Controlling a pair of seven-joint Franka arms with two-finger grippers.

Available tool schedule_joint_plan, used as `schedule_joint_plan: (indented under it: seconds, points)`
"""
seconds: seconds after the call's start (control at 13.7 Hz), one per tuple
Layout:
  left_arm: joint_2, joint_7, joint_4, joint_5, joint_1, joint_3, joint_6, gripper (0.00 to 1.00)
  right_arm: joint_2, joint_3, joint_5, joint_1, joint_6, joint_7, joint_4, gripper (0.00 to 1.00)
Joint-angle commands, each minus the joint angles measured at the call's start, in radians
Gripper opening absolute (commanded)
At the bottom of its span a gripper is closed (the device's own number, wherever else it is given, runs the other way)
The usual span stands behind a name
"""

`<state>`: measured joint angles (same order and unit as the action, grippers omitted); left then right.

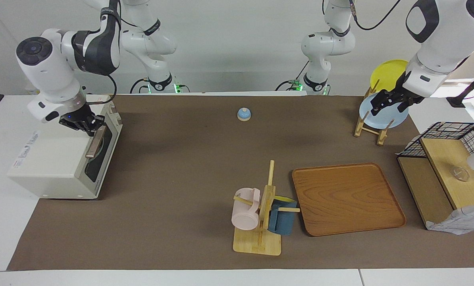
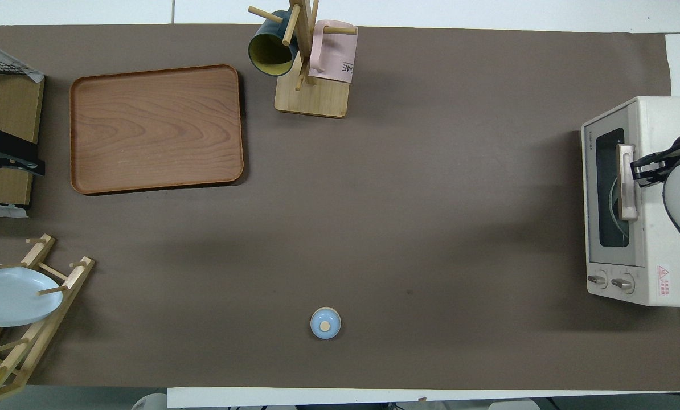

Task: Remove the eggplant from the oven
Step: 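Reach the right gripper to the oven door and pull it open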

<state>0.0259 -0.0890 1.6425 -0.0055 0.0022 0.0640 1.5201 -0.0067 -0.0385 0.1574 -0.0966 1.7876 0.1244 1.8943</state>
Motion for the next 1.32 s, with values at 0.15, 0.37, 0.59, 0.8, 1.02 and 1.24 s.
schedule_joint_plan:
  seconds: [0.15,0.37,0.59,0.8,1.02,1.24]
  points:
    - [0.025,-0.009,0.022,0.018,0.005,0.005,-0.006,1.00,-0.006,0.011,0.014,0.012,0.110,-0.078,0.086,0.00]
    - [0.025,-0.011,0.020,0.018,0.005,0.005,-0.006,1.00,0.054,0.012,0.013,0.069,0.163,-0.185,0.085,0.00]
    - [0.025,-0.011,0.020,0.018,0.005,0.005,-0.006,1.00,0.141,0.014,0.007,0.152,0.268,-0.319,0.083,0.00]
    - [0.025,-0.009,0.020,0.018,0.007,0.005,-0.006,1.00,0.230,0.014,-0.001,0.169,0.366,-0.347,0.085,0.00]
    - [0.025,-0.011,0.020,0.018,0.007,0.005,-0.006,1.00,0.254,0.015,-0.099,0.195,0.378,-0.379,0.086,0.11]
    - [0.025,-0.009,0.020,0.018,0.005,0.005,-0.006,1.00,0.254,0.014,-0.159,0.253,0.278,-0.420,-0.005,0.34]
